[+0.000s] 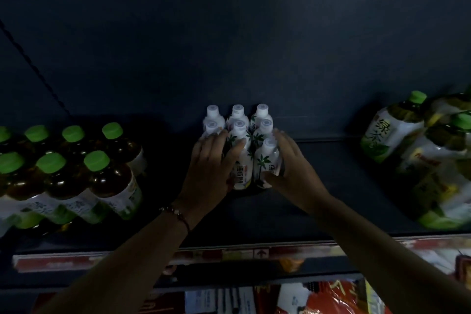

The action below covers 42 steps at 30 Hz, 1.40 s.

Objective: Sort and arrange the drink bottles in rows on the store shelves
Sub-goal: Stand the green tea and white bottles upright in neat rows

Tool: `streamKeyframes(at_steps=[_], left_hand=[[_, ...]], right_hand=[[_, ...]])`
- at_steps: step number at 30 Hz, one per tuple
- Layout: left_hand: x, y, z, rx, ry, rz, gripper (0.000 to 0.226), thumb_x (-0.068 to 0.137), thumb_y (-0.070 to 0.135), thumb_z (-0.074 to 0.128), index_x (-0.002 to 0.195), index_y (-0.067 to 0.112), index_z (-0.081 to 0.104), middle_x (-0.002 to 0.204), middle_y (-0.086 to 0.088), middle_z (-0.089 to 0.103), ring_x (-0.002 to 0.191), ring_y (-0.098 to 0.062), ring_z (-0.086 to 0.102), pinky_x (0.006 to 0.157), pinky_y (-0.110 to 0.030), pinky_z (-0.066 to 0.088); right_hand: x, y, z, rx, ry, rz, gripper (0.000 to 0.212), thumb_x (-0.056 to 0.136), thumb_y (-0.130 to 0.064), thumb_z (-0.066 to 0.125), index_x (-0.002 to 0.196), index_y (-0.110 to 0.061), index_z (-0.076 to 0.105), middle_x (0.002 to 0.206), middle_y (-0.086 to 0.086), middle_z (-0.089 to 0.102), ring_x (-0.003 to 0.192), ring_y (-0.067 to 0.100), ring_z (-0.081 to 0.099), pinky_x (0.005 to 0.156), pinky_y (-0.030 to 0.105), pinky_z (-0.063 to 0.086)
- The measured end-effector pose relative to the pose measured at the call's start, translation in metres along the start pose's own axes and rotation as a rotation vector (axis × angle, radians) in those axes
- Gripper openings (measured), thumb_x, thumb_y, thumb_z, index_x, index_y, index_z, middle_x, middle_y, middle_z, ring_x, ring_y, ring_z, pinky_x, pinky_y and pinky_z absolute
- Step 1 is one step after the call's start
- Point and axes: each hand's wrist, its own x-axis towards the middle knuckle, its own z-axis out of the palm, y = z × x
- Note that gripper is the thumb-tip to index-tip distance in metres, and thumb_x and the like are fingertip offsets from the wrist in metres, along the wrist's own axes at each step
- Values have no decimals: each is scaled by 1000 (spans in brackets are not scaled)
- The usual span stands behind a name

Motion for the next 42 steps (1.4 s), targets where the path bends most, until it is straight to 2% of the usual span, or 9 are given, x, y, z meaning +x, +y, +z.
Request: streamKeyframes(at_steps=[3,6,13,17,23,29,32,36,42], left_hand=[[5,-11,1,49,-16,91,86,64,29,81,143,21,49,135,-17,52,118,-37,53,101,-52,38],[8,-15,3,58,19,121,84,63,29,80,142,19,51,130,-16,55,112,-37,56,96,-52,40],[-3,-4,-21,-164,10,101,69,78,43,69,142,22,51,142,-10,49,135,-33,43,109,-53,32],[-28,24,-49,-579,-53,1,46,88,47,57,131,29,59,134,11,54,127,-10,48,105,-30,40],[-34,89,-57,-790,-218,-56,40,90,49,56,127,36,60,123,30,53,118,12,46,95,-1,29],[10,185,-40,-1056,-314,-71,36,89,41,65,124,45,59,122,30,53,116,7,52,92,-16,44],[44,247,-28,-1303,-396,-200,41,90,28,70,122,50,57,124,20,57,110,4,57,87,-16,49],[85,329,-7,-1443,-428,-315,59,74,43,75,128,51,52,129,17,55,114,-1,57,84,-20,50],[113,394,20,-1331,-284,-386,77,59,60,80,129,56,47,134,24,41,122,4,46,99,-30,49]], right_hand=[[1,-2,-4,-218,-109,-42,80,87,-27,69,152,-32,24,162,-10,12,145,14,25,108,31,38],[3,-2,-3,-242,-85,-14,77,86,-24,67,150,-36,27,161,-10,15,141,17,33,102,29,40],[-13,-22,-11,66,-84,109,67,83,-24,75,142,-35,45,156,-10,27,138,4,34,103,19,36],[-51,-36,-36,253,-59,121,47,87,-20,72,131,-28,57,137,-15,46,121,-15,43,96,9,40],[-135,-15,-94,324,71,292,45,80,-47,67,124,-48,57,137,-28,47,126,-8,46,108,33,42],[-200,34,-166,287,278,364,45,81,-53,68,125,-51,55,131,-29,52,125,-5,48,105,35,45],[-216,73,-205,272,355,357,42,87,-39,68,126,-46,56,133,-25,51,127,-4,47,106,34,43],[-219,131,-261,243,402,320,46,85,-33,66,127,-45,55,129,-27,53,124,-8,47,100,23,41],[-192,180,-302,337,140,205,53,86,-31,68,132,-49,48,131,-21,52,122,-2,51,90,19,52]])
